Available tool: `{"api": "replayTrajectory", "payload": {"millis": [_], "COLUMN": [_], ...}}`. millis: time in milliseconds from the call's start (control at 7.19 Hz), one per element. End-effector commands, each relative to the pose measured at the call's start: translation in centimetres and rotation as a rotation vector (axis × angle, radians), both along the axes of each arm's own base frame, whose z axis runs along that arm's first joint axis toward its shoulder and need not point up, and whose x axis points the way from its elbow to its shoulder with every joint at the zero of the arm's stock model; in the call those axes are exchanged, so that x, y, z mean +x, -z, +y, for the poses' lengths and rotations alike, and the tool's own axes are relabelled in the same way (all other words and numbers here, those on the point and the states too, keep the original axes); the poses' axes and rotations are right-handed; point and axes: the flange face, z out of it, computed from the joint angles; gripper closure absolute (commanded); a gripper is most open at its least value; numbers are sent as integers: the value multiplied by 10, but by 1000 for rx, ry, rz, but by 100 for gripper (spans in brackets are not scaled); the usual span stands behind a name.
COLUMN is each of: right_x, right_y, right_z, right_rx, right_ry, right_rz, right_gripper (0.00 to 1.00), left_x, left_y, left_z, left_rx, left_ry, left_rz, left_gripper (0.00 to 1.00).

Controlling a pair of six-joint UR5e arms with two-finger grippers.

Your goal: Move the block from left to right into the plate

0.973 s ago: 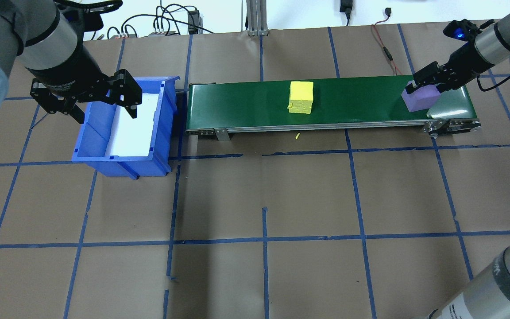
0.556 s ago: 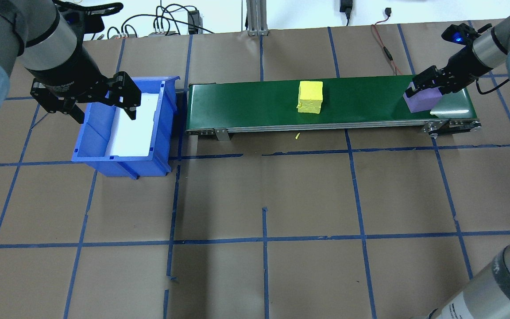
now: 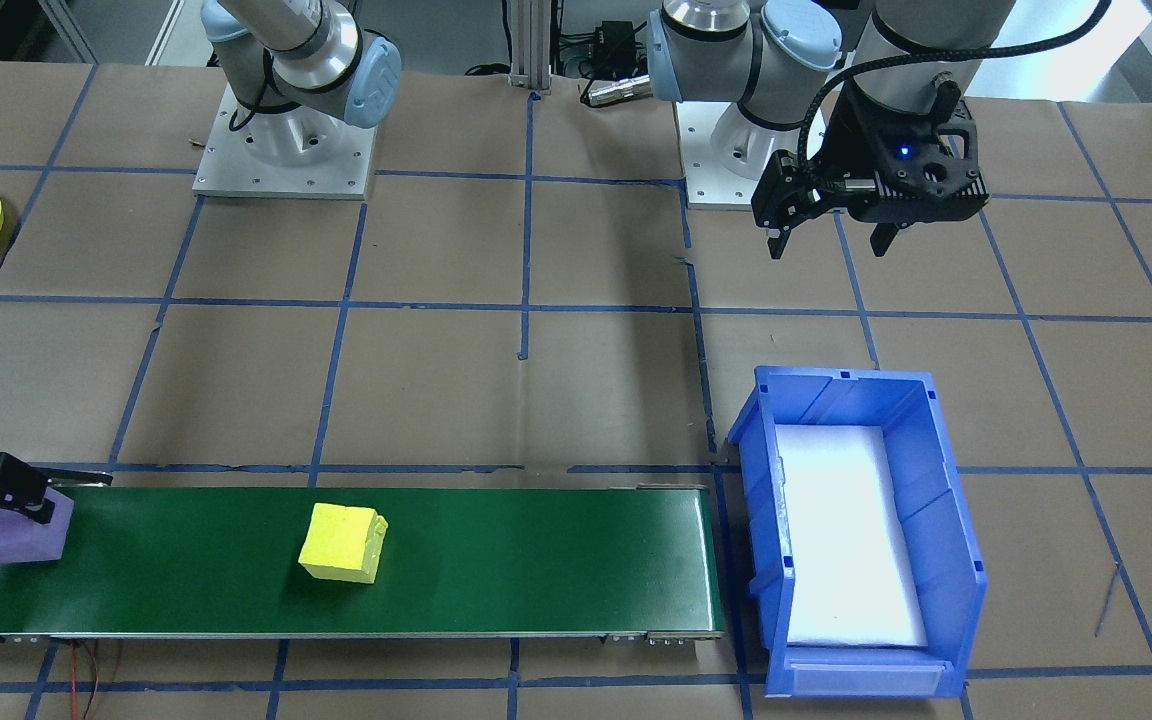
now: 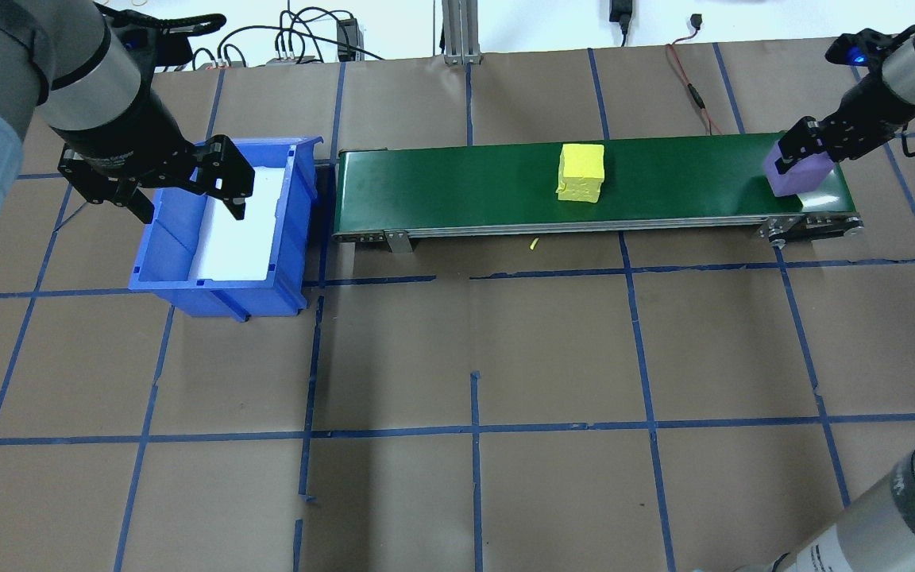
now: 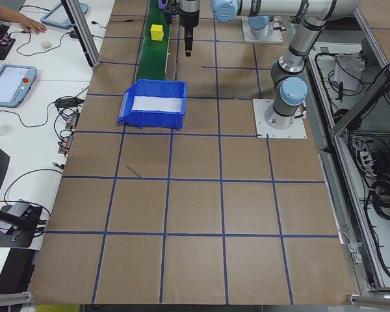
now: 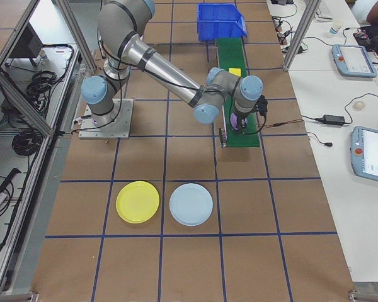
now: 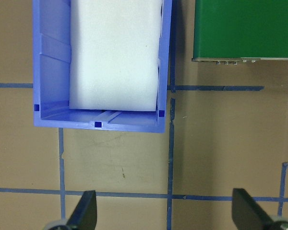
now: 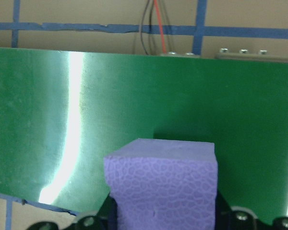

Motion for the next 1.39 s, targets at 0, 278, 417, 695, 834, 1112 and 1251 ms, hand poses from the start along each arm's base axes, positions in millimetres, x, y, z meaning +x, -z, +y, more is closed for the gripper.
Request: {"api": "replayTrajectory", "payload": {"millis": [0, 278, 417, 695, 834, 1112, 1251], "right_x": [-129, -241, -285, -313, -322, -325, -326], "right_y": [-7, 12, 35, 75, 80, 79, 78], "right_z": [55, 134, 170, 211, 229, 230, 230], "right_rx": [-23, -41, -38, 5, 32, 13, 10], "right_ry": [14, 3, -4, 26, 40, 51, 53], "right_rz": [27, 29, 9, -43, -40, -39, -36], "right_gripper": [73, 72, 72, 71, 71, 22, 4], "left_x": [0, 0, 0, 0, 0, 0, 0], "left_y": [1, 1, 1, 0, 0, 0, 0], "left_z": [0, 0, 0, 0, 0, 0, 0], "left_rx": [1, 1, 1, 0, 0, 0, 0], "left_ry": [1, 1, 1, 1, 1, 0, 0], "left_rz": [2, 2, 0, 0, 0, 0, 0], "left_gripper": [0, 0, 0, 0, 0, 0, 0]}}
